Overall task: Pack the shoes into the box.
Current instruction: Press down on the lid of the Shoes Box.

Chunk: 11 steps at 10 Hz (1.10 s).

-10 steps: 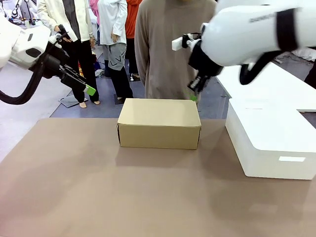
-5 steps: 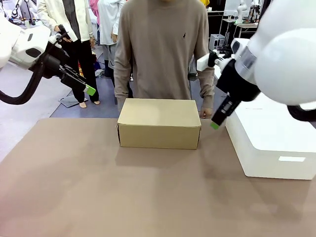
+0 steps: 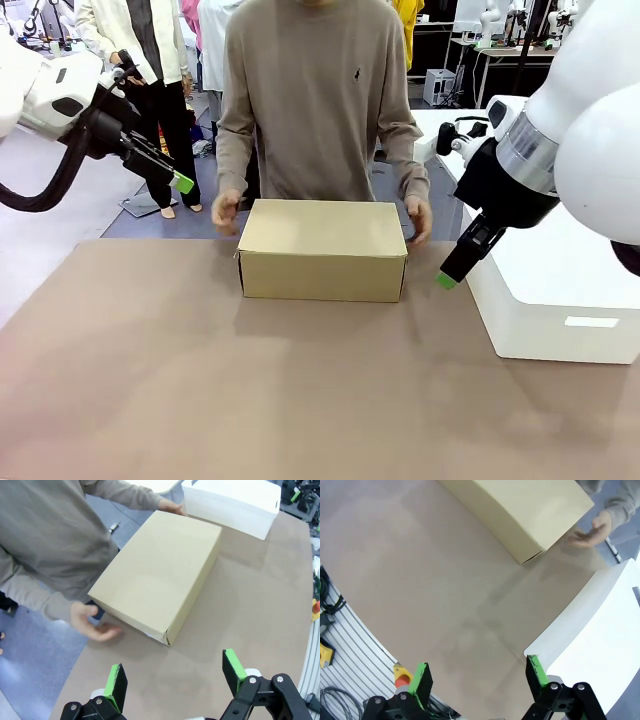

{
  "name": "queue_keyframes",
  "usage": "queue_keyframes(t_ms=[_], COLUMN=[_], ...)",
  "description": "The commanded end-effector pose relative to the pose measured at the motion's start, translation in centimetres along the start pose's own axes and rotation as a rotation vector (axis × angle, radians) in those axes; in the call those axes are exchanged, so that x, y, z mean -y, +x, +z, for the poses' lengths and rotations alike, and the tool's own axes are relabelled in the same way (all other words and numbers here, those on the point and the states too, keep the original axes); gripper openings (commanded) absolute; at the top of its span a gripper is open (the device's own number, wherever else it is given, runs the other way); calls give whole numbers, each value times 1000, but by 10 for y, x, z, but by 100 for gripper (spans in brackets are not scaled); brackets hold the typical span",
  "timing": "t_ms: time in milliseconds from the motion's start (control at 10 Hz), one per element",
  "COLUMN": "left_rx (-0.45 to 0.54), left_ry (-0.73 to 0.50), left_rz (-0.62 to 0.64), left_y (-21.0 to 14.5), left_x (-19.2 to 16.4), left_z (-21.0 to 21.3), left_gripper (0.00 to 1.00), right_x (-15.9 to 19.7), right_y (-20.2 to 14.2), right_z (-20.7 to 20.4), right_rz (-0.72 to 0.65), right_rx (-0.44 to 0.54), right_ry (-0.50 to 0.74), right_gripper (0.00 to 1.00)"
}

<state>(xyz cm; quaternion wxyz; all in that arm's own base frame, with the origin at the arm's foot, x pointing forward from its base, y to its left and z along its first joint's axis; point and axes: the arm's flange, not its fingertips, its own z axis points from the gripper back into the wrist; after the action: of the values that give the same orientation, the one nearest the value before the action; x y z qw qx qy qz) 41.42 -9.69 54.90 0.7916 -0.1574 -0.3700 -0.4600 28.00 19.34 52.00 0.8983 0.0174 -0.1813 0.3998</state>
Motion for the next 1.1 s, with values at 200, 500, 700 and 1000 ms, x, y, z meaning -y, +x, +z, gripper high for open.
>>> queue_keyframes(t_ms=[200,500,700,1000], left_rx=[-6,-6,-6,-6], left_ry=[5,5,5,5], left_rz=[5,5,5,5], left_y=[-1,-1,-1,-1], left_x=[0,0,0,0], left_z=[1,1,1,1], left_gripper=[100,100,100,100], right_x=[-2,-2,-2,-2], right_y=[0,0,0,0], right_z=[0,0,0,0], right_rz=[-1,-1,-1,-1], right_rx=[-3,-3,-3,-3], right_ry=[2,2,2,2], right_gripper=[100,100,100,100])
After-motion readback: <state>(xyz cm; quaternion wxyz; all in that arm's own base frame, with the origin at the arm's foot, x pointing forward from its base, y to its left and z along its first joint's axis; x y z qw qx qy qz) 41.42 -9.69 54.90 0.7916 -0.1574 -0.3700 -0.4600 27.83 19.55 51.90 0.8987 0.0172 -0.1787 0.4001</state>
